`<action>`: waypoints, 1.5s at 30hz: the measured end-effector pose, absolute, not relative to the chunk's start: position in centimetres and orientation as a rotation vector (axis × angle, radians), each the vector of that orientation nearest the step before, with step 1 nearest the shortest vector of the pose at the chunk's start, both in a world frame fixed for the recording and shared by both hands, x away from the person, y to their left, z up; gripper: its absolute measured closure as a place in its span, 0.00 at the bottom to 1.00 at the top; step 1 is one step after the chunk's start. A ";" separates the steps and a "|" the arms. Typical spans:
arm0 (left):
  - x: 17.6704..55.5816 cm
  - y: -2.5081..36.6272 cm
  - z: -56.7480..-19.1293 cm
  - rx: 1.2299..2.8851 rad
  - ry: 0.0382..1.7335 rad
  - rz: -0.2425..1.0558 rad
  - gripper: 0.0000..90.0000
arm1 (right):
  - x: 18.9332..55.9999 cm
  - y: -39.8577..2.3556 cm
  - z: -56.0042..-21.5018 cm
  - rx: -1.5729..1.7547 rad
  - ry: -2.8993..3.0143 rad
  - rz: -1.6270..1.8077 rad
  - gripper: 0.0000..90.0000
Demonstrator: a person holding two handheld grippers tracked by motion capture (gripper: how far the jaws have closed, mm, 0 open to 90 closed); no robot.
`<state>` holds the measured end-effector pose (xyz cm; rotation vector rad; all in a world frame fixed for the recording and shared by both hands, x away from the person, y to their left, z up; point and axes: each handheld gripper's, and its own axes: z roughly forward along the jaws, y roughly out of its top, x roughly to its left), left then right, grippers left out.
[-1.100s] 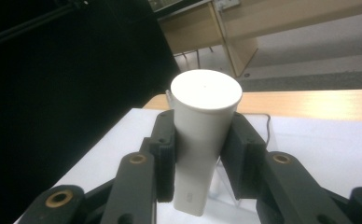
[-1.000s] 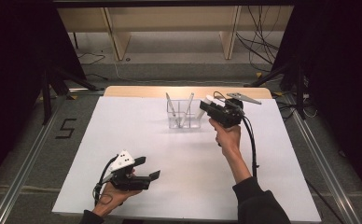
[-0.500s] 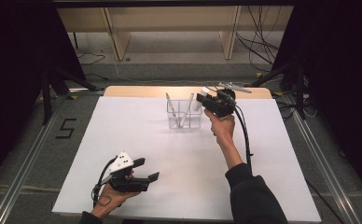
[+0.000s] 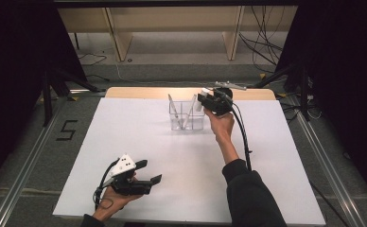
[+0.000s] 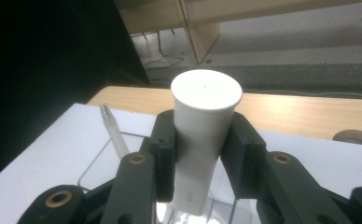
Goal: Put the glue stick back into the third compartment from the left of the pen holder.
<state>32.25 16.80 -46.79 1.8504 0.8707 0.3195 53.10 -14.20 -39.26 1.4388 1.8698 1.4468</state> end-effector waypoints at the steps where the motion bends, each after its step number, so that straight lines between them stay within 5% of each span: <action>1: 32.3 16.8 -46.8 1.854 0.869 0.322 0.21 | 53.2 -14.2 -39.4 1.440 1.872 1.439 0.75; 19: 32.2 16.8 -46.8 1.854 0.863 0.328 0.21 | 54.0 -13.6 -40.9 1.470 1.944 1.346 0.74; 26: 32.3 16.8 -46.9 1.855 0.868 0.324 0.21 | 53.5 -13.9 -40.2 1.448 1.950 1.376 0.53; 45: 32.3 16.7 -46.9 1.860 0.868 0.318 0.21 | 48.1 -15.7 -38.8 1.298 2.063 1.453 0.41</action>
